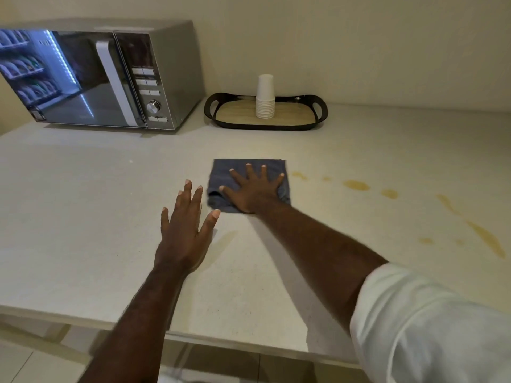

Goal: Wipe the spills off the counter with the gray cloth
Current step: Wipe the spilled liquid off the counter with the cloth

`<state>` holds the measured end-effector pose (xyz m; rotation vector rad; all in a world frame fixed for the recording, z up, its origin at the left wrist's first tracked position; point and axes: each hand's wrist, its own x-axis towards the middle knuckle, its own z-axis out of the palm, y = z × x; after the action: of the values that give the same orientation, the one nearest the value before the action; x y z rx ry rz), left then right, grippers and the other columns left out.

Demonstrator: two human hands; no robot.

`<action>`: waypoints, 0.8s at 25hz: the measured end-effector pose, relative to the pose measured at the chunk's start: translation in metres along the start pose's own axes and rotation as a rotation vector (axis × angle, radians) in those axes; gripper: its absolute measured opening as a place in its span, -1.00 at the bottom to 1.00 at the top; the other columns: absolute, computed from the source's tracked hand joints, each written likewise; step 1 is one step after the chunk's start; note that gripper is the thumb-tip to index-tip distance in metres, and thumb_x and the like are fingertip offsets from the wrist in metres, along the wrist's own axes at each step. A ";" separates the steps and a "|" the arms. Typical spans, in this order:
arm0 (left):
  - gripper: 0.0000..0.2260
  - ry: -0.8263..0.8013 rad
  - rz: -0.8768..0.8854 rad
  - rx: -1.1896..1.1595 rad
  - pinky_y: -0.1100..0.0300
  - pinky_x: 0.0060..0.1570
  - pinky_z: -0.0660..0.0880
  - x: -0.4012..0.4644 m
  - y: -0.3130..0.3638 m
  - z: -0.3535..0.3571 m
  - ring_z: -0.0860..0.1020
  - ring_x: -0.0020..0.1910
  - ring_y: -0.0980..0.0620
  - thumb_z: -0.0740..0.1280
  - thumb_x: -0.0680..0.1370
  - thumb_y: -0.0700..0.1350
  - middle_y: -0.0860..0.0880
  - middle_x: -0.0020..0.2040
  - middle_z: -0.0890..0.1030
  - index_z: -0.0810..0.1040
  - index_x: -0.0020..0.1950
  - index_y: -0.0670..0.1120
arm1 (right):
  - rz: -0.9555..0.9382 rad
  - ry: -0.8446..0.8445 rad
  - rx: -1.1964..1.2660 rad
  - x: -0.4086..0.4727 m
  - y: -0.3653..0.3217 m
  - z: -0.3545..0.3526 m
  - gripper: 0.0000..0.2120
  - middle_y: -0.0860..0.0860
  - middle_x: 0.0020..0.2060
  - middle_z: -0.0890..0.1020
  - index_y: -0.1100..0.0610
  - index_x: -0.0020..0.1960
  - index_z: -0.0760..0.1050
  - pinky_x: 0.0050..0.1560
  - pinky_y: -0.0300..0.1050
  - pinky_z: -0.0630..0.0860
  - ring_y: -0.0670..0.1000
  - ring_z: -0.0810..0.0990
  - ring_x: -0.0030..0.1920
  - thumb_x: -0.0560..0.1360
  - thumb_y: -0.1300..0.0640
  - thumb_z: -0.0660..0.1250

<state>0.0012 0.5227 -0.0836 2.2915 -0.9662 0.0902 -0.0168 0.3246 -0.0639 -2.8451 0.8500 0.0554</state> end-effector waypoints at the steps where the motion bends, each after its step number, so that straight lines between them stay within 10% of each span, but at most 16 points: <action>1: -0.32 -0.008 0.002 0.009 -0.15 0.47 -0.18 0.000 -0.001 0.000 -0.08 0.57 0.09 -0.16 0.50 0.41 0.14 0.59 -0.15 -0.02 0.55 0.12 | 0.050 0.007 -0.005 0.006 0.020 -0.004 -0.25 0.00 0.59 -0.11 -0.23 0.53 -0.13 0.31 0.60 -0.27 0.30 -0.21 0.55 0.42 -0.50 -0.15; 10: -0.23 -0.088 -0.012 0.078 -0.18 0.49 -0.22 0.003 0.002 0.002 -0.16 0.56 0.08 -0.18 0.42 0.48 0.14 0.58 -0.18 -0.09 0.55 0.15 | 0.382 0.046 0.062 -0.006 0.123 -0.017 -0.19 0.04 0.59 -0.08 -0.19 0.54 -0.06 0.33 0.60 -0.23 0.31 -0.17 0.55 0.39 -0.53 -0.13; 20: -0.22 -0.057 -0.025 0.096 -0.17 0.49 -0.14 0.004 0.000 0.006 -0.10 0.57 0.07 -0.19 0.40 0.50 0.15 0.59 -0.06 -0.03 0.54 0.16 | -0.072 0.017 0.051 0.002 -0.010 0.007 -0.18 0.03 0.59 -0.10 -0.19 0.54 -0.08 0.32 0.55 -0.33 0.29 -0.20 0.55 0.38 -0.54 -0.12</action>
<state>0.0035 0.5170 -0.0870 2.4052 -0.9817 0.0620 -0.0097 0.3328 -0.0697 -2.8296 0.7401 0.0004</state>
